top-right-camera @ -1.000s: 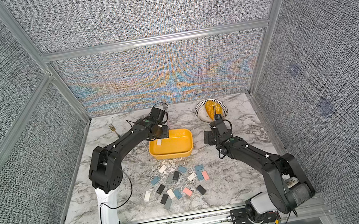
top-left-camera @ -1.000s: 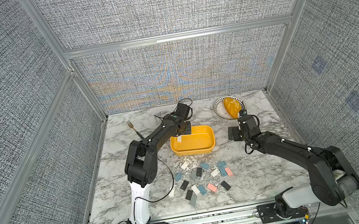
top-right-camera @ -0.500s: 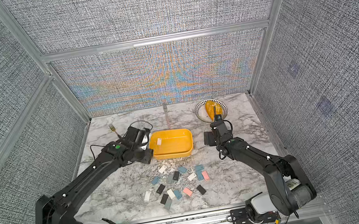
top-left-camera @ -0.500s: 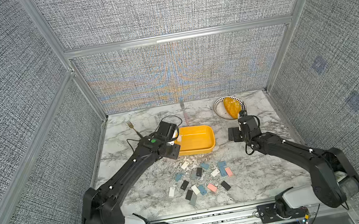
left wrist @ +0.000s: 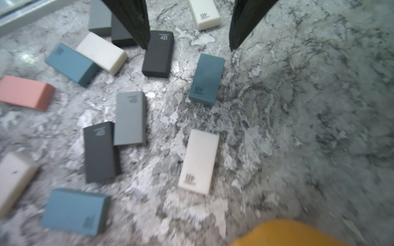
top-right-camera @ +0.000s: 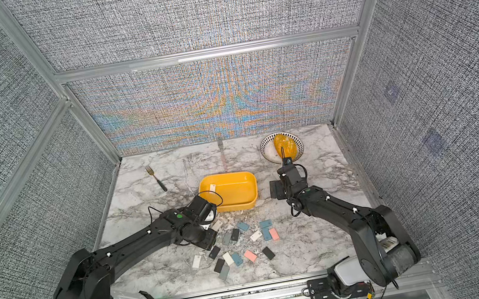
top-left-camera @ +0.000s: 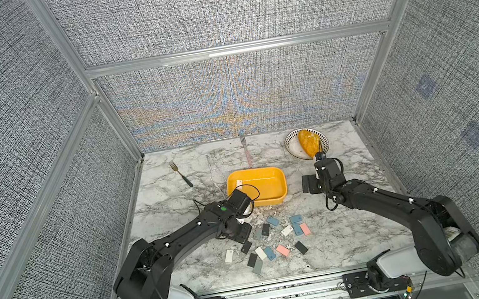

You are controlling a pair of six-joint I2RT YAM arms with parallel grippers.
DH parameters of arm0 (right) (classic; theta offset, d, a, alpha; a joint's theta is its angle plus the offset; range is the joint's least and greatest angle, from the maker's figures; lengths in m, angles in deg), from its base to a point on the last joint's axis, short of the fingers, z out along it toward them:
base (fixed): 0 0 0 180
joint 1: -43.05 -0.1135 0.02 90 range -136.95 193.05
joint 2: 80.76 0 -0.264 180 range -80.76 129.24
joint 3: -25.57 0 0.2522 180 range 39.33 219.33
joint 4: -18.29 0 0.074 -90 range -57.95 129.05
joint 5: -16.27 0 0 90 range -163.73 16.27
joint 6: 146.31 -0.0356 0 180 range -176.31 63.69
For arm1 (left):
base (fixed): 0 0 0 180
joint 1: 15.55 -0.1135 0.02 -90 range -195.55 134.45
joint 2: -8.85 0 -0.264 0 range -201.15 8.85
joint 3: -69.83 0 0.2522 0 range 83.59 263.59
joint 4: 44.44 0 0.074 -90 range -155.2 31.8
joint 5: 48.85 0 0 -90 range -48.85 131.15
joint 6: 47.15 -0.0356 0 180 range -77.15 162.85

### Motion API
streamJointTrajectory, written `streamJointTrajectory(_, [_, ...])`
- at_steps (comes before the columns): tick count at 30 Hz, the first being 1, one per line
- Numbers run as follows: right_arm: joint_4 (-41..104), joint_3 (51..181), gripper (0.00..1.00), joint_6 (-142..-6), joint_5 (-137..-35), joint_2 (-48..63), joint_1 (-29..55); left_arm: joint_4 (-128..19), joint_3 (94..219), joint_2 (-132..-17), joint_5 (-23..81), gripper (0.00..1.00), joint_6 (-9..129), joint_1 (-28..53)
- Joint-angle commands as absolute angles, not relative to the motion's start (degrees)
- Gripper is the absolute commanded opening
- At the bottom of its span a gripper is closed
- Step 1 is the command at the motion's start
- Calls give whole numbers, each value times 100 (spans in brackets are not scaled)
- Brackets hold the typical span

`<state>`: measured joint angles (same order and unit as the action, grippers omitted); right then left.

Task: Put the eraser in the storage box
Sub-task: Pick up the eraser from the center of the board.

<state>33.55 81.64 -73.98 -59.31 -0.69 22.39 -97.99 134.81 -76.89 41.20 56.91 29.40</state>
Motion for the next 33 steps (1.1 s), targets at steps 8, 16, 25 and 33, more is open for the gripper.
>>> streamJointTrajectory(8, [3267,8085,98,-7503,-5949,-139,2231,-9351,13419,-7954,4323,62,5858,2945])
streamJointTrajectory(16, [3295,8077,98,-7503,-5929,-190,2231,-9386,13474,-8124,4503,62,5880,2936])
streamJointTrajectory(25, [3311,8099,98,-7494,-5925,-251,2231,-9523,13642,-8362,4665,61,5911,2928])
streamJointTrajectory(33, [3328,8124,98,-7494,-5931,-268,2231,-9499,13521,-8455,4514,57,6042,2927])
